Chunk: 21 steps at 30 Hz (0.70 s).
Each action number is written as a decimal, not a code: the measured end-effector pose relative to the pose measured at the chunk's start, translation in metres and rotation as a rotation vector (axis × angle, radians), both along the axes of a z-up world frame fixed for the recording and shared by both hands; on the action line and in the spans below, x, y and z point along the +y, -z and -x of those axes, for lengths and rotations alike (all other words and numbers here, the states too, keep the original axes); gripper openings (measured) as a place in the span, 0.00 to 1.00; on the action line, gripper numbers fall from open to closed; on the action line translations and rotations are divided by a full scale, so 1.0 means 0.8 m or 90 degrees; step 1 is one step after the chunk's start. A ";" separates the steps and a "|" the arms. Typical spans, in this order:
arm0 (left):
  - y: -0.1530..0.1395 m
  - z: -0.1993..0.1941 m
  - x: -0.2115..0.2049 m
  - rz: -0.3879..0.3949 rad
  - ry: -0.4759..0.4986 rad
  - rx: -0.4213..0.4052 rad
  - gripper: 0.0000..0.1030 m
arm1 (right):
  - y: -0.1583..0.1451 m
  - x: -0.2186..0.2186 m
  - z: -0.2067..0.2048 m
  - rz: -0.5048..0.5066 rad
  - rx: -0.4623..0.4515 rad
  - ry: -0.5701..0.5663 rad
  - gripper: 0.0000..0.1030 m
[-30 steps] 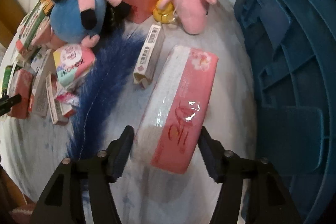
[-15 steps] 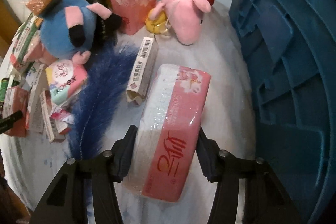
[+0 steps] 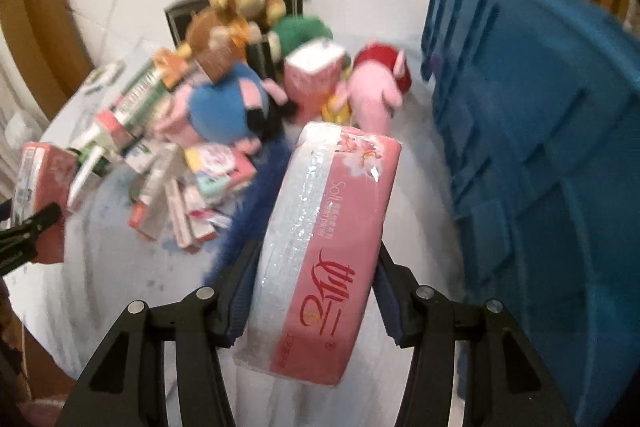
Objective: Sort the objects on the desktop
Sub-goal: 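Carry both tissue packs over the blue bin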
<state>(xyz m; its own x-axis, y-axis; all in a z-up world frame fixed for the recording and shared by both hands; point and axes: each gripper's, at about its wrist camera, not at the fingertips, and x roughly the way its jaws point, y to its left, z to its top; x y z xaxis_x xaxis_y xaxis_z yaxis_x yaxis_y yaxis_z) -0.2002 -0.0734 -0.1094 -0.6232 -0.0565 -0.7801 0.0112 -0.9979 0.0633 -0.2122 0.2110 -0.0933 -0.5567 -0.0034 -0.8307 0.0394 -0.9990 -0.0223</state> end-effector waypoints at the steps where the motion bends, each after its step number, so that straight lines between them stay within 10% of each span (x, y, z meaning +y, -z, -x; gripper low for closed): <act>1: -0.008 -0.006 0.007 -0.001 0.008 0.010 0.83 | -0.010 -0.003 -0.010 0.000 0.017 -0.002 0.51; 21: -0.127 -0.073 0.198 -0.068 0.268 0.182 0.83 | -0.176 0.023 -0.165 -0.012 0.252 0.073 0.48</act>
<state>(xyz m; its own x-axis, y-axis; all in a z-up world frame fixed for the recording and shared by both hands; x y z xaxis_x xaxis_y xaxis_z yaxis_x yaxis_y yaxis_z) -0.1417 0.0847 -0.0078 -0.7635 0.3155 -0.5635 -0.3903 -0.9206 0.0134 -0.0805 0.2290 0.0472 -0.8288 0.0905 -0.5522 -0.0873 -0.9957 -0.0321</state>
